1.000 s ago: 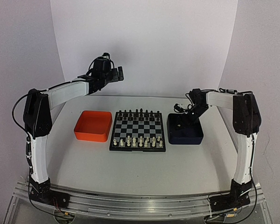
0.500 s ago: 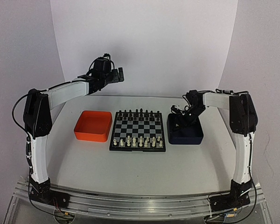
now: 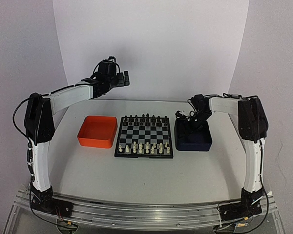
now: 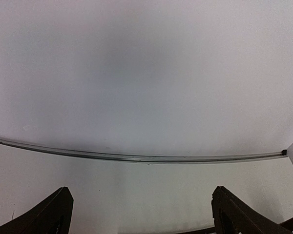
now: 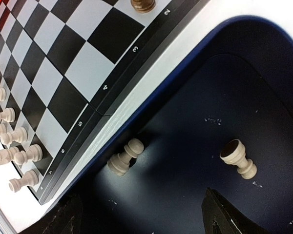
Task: Set up the chess pieces on the board
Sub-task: Pick up the chess piece from the storage box.
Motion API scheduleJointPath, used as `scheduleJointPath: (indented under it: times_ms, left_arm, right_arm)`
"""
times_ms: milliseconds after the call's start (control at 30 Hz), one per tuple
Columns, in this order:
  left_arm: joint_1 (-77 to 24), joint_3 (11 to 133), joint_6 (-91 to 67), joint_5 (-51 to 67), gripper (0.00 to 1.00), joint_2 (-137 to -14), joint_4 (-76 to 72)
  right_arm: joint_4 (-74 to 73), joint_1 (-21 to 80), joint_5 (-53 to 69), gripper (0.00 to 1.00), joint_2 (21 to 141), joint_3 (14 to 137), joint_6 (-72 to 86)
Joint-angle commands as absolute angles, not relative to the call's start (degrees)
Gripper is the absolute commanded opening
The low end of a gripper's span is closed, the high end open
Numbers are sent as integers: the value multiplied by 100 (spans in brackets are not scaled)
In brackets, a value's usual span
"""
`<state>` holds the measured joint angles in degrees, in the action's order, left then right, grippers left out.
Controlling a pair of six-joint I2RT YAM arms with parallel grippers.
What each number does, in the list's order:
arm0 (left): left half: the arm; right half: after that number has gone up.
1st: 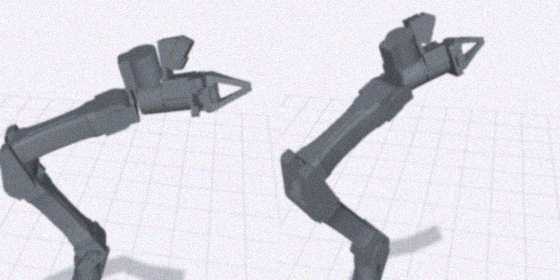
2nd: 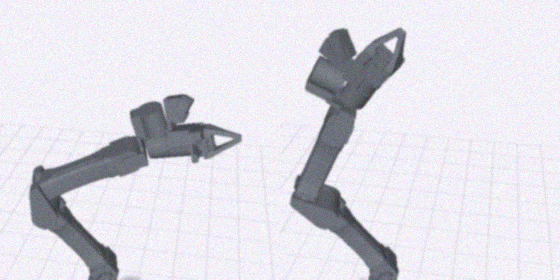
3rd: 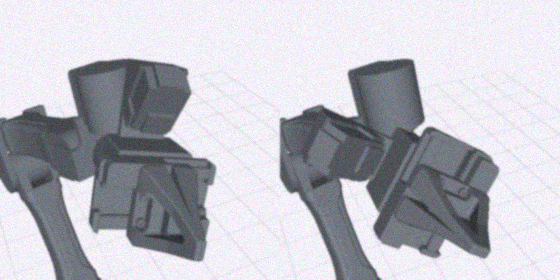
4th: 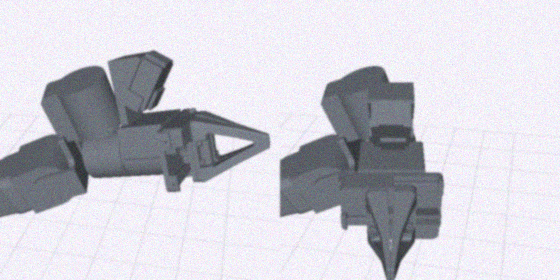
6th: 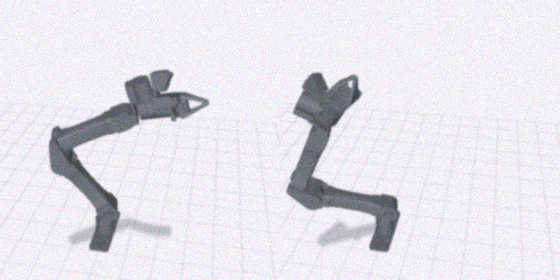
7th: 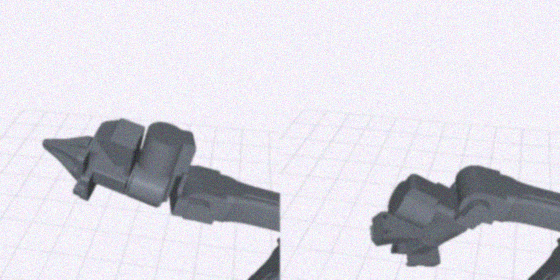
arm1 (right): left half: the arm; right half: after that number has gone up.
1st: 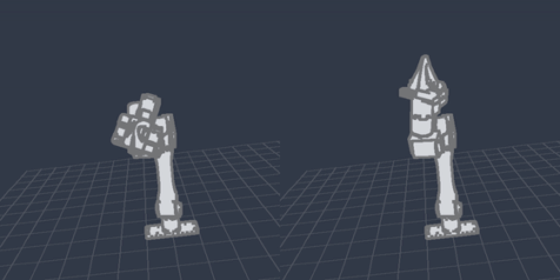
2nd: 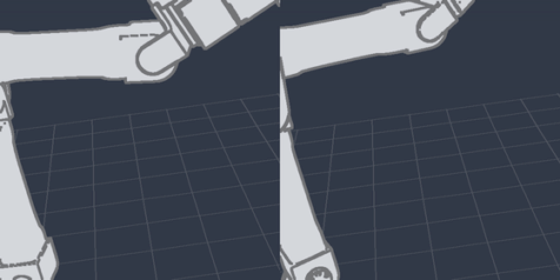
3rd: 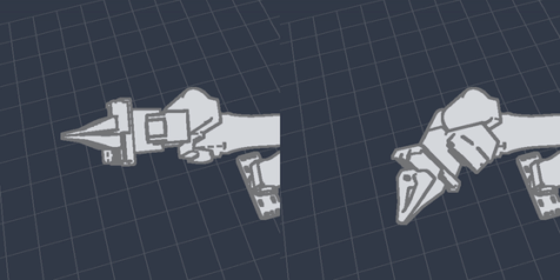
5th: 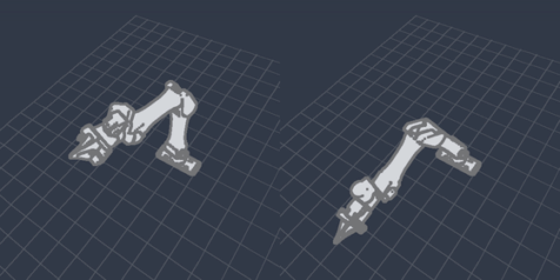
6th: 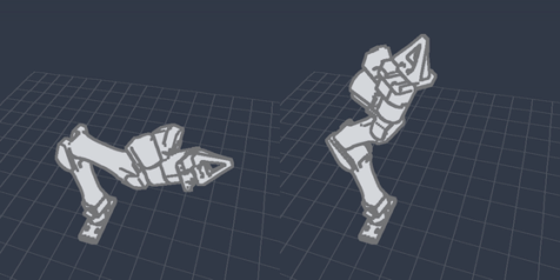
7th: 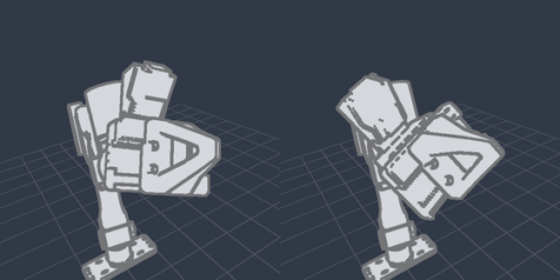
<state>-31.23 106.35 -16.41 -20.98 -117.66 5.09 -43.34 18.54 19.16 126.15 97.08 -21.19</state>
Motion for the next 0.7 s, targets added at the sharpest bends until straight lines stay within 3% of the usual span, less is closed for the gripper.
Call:
scheduleJointPath:
  times_ms: [0, 667]
  left_arm:
    - [-3089, 11012, -1539, -2022, 100, -11788, 633]
    - [-3023, 11150, -1591, -1823, 100, -11929, 766]
  right_arm:
    - [-4268, 1923, 1734, 82, 12794, 9819, -2214]
    - [-3349, 1986, 795, 82, 12824, 9532, -1954]
